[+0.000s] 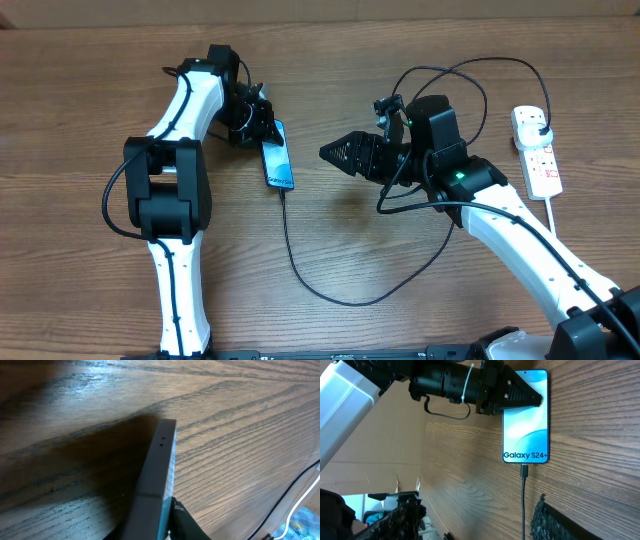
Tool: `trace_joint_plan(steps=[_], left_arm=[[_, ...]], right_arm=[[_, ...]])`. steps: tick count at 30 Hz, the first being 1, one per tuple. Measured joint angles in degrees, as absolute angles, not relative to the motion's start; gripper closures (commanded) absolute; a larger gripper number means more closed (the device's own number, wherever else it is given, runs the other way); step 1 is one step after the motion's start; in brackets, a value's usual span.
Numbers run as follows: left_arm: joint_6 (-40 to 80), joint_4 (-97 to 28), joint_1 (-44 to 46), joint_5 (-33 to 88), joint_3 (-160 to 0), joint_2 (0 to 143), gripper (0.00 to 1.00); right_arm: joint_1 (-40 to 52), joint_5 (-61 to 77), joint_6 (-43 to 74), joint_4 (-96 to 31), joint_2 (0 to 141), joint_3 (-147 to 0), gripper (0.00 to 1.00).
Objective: Plug charger to phone and switch on socket
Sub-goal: 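Lay the phone flat on the table and open the left gripper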
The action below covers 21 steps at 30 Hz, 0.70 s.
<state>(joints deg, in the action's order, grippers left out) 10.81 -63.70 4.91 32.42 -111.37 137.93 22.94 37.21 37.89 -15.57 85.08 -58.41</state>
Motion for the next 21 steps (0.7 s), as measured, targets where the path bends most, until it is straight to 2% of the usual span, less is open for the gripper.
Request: trace_joint_plan(steps=[7, 21], left_arm=[[11.2, -63.6, 4.9, 32.2, -111.3, 137.9, 0.56], [11.7, -65.1, 4.9, 28.7, -111.5, 137.8, 0.48]], right_arm=[[22.9, 37.2, 37.9, -15.6, 85.1, -58.4, 0.27], [23.0, 37.2, 37.9, -15.7, 85.1, -58.4, 0.27]])
